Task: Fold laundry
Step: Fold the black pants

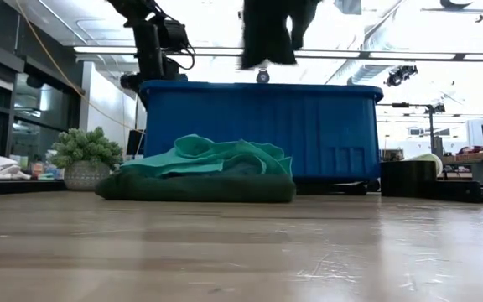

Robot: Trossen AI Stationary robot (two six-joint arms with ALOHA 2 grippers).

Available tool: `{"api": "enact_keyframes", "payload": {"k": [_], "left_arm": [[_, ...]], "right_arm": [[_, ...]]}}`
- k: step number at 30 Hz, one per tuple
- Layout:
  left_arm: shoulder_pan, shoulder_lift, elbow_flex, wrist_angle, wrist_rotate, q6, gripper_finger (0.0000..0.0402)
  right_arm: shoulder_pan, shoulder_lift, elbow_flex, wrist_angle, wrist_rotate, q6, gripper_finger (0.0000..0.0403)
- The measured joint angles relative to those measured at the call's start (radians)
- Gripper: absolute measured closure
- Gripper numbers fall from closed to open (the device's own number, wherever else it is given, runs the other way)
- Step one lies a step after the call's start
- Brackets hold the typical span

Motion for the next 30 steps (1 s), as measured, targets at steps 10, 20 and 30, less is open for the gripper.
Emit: {"api": "enact_keyframes", "payload": {"k": [10, 20, 30], "left_arm": [[-0.105, -0.237, 0.003, 0.024, 0.149, -0.156, 0.0122], [-0.126, -0.518, 0.004, 0.147, 0.1, -0.096, 0.0122], [-0.126, -0.61, 0.004, 0.24, 0.088, -0.002, 0.0122]], "right_arm": [[0.286, -0.002, -0.021, -0.658, 0.581, 0.121, 0.0398], [0.285, 0.077, -0.122, -0.711, 0.572, 0.221, 0.0398], [0.273, 0.228, -0.208, -0.736, 0.444, 0.301, 0.0396]]}}
